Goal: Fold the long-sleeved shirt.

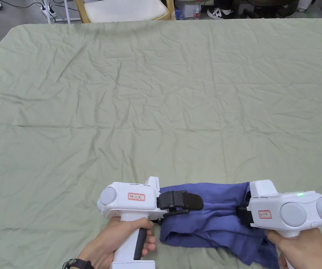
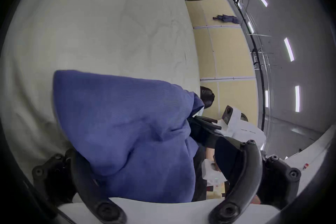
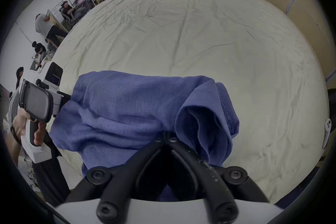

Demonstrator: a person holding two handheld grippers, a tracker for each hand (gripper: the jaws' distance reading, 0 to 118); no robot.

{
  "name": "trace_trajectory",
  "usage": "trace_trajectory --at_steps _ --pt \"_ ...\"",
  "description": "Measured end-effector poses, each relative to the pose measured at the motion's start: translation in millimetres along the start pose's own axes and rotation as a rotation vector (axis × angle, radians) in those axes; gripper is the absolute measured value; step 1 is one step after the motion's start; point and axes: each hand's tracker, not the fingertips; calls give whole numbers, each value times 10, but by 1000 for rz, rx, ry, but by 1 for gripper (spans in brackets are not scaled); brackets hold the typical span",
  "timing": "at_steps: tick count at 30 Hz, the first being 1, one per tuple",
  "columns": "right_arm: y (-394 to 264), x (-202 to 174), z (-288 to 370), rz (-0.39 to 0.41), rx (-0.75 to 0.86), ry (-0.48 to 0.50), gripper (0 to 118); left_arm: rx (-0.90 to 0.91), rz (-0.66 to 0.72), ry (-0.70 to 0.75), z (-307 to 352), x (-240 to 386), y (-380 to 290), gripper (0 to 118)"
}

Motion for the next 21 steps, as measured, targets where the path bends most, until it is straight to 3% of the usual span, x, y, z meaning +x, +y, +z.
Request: trace_trajectory --at_steps 1,2,3,4,7,13,21 --pt "-4 -3 0 2 1 -1 1 -10 -21 29 22 21 -9 88" --pt "-1 -3 -6 3 2 -1 1 -11 -38 75 32 33 -9 62" --pt "-4 -4 -8 3 4 -2 1 -8 -40 130 35 33 -10 26" --pt "-9 -6 -8 4 6 -1 1 -8 -32 198 12 5 -14 17" --pt "-19 -30 -8 6 16 -2 1 36 117 112 2 -131 -56 16" --pt "-61 -53 20 23 58 -13 1 35 12 193 6 58 -75 16" --pt "-381 -333 920 117 356 -41 1 26 -58 270 60 249 -82 16"
